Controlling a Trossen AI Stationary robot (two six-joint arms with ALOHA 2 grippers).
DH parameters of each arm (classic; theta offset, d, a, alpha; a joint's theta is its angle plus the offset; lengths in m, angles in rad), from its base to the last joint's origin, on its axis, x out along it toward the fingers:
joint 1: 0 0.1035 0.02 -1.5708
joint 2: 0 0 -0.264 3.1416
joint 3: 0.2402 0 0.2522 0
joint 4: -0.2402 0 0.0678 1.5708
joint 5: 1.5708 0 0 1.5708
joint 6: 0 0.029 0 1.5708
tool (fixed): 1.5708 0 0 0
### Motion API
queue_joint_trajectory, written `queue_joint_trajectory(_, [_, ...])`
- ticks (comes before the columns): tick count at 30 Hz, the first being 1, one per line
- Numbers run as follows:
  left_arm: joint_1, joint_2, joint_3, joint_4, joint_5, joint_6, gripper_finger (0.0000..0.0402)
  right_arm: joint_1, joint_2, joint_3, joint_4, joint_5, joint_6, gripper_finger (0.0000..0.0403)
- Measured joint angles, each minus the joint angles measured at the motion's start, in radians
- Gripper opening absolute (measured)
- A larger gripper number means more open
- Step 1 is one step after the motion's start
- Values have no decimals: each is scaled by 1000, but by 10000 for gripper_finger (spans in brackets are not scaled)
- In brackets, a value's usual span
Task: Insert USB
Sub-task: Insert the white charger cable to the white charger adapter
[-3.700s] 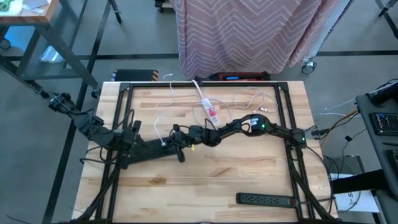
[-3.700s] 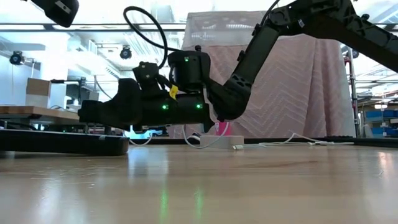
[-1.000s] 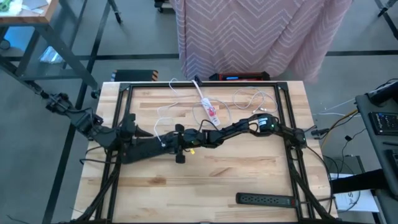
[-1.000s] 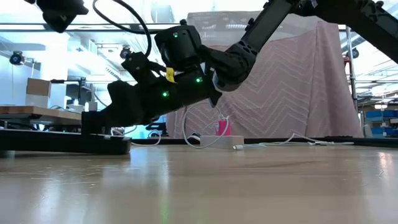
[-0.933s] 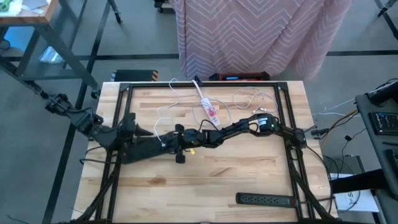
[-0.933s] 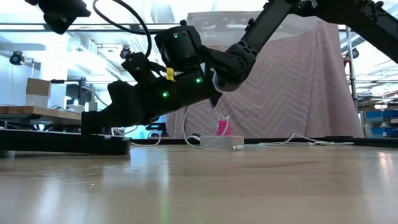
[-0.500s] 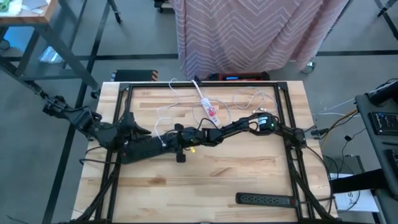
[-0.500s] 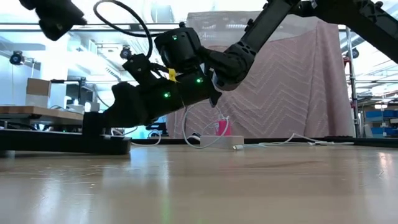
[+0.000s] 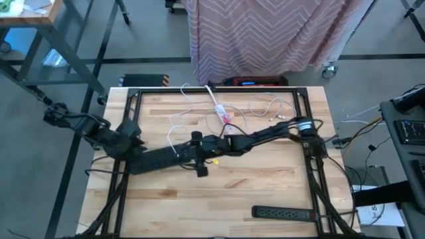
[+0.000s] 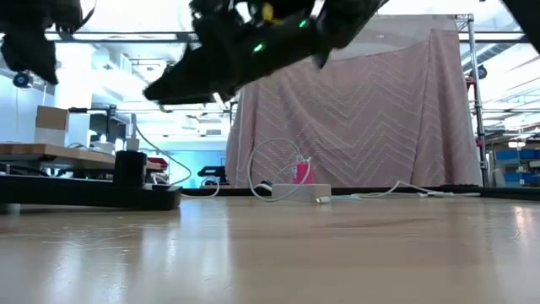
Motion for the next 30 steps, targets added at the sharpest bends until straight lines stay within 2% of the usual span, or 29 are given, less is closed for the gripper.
queue_joint_trajectory(3, [40, 47, 0, -32, 33, -2, 143, 27, -88, -45, -57, 12, 15, 259])
queue_joint_trajectory(7, [113, 119, 0, -47, 133, 47, 129, 72, -181, -120, -65, 77, 114, 242])
queue_joint_trajectory(11, [221, 199, 0, -57, 274, 151, 100, 117, -189, -208, -28, 98, 225, 222])
queue_joint_trajectory(15, [382, 273, 7, -78, 350, 216, 67, 166, -180, -299, 110, 100, 259, 202])
queue_joint_trajectory(17, [475, 321, 6, -96, 373, 270, 49, 182, -174, -344, 158, 102, 265, 194])
queue_joint_trajectory(22, [685, 451, -2, -121, 424, 426, 5, 220, -172, -394, 237, 184, 268, 172])
queue_joint_trajectory(25, [738, 542, -2, -179, 434, 507, 4, 238, -152, -400, 243, 230, 253, 158])
queue_joint_trajectory(30, [755, 681, -10, -246, 403, 540, 1, 238, -131, -395, 289, 252, 251, 134])
